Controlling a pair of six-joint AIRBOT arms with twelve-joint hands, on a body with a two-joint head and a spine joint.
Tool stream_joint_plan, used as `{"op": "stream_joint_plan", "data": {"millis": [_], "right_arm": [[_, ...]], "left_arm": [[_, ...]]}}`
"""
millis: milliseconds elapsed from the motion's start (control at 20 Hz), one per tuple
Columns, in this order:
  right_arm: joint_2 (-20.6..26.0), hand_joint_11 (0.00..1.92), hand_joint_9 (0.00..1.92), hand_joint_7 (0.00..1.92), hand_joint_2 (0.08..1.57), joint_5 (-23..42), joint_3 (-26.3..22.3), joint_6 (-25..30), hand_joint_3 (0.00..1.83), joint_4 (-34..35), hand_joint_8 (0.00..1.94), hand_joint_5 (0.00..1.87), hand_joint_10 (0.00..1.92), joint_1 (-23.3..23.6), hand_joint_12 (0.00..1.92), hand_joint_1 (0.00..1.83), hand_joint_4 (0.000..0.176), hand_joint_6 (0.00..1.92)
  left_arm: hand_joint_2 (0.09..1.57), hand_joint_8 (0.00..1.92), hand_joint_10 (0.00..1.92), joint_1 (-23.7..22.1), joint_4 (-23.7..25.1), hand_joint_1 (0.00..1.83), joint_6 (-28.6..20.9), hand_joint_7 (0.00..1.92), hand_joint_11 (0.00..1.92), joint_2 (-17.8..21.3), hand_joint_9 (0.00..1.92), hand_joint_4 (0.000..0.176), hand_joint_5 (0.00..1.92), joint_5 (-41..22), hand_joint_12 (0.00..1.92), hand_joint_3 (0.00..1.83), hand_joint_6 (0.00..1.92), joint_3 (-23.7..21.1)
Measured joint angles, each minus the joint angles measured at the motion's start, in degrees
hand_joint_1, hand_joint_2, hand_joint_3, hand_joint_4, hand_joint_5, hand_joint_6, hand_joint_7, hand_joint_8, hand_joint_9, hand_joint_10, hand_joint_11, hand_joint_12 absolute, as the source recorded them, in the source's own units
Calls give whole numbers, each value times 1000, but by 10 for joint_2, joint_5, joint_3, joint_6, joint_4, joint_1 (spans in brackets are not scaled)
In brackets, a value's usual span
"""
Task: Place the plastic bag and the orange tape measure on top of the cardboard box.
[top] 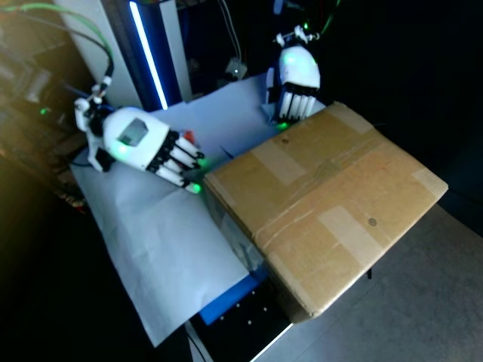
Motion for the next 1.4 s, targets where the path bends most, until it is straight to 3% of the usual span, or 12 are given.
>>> {"op": "stream_joint_plan", "data": {"millis": [100,200,350,500,550,650,750,800,850,1000,1250,1400], "right_arm": [[26,913,692,632,1255,5,-26,2,0,-11,1611,761,1692,3,1754,1339,0,921],[40,1015,963,716,1226,13,-40,2,1,-20,1676,860,1833,5,1873,1226,0,888],[57,1051,979,833,1118,2,-46,3,0,-40,1808,1006,1919,30,1920,1198,0,899],[68,881,724,686,1224,-14,-46,4,0,-50,1541,844,1642,39,1742,1344,0,837],[70,947,908,748,1188,-12,-46,10,0,-53,1602,976,1735,44,1812,1245,0,720],[88,876,901,804,1166,-21,-49,16,0,-78,1541,1017,1624,66,1769,1250,0,670],[99,910,839,716,1212,-36,-49,17,2,-94,1664,914,1897,88,1920,1228,0,832],[104,925,841,783,1179,-47,-49,17,0,-102,1570,995,1920,96,1921,1245,0,708],[109,859,871,805,1178,-59,-49,18,0,-105,1555,956,1778,98,1845,1243,0,805],[117,833,844,773,1192,-83,-43,17,1,-111,1599,939,1808,110,1844,1238,0,787],[117,826,837,758,1190,-103,-14,5,0,-114,1607,968,1814,179,1850,1238,0,754],[93,829,841,795,1172,-123,19,5,0,-114,1556,1004,1814,202,1850,1248,0,692]], "left_arm": [[1178,1240,1313,-3,30,1356,-74,780,855,21,922,0,751,-1,1325,0,1152,2],[1172,1210,1289,-9,37,1358,-74,806,807,38,916,0,761,-10,1309,0,1163,-10],[1180,1254,1329,-16,52,1355,-74,781,824,59,900,0,767,2,1367,0,1145,-22],[1178,1252,1318,-22,56,1357,-86,790,792,70,893,0,766,24,1342,0,1156,-23],[1179,1255,1340,-24,60,1356,-94,787,771,74,879,0,776,31,1361,1,1146,-26],[1167,1219,1321,-31,79,1360,-101,821,722,89,877,0,809,54,1341,0,1108,-37],[1158,1191,1332,-38,86,1364,-102,835,742,101,883,0,845,74,1340,0,1039,-40],[1166,1211,1386,-45,87,1359,-102,811,746,108,865,0,844,89,1416,0,1030,-40],[1168,1216,1392,-55,87,1361,-102,801,846,114,894,0,832,103,1451,0,1000,-39],[1144,1135,1234,-99,106,1367,-101,848,835,116,959,0,841,131,1245,0,1045,-34],[1155,1172,1391,-158,115,1365,-89,907,680,105,843,0,845,162,1465,2,919,-10],[1135,1275,1185,-205,116,1260,-78,967,785,81,924,0,955,180,1544,0,756,11]]}}
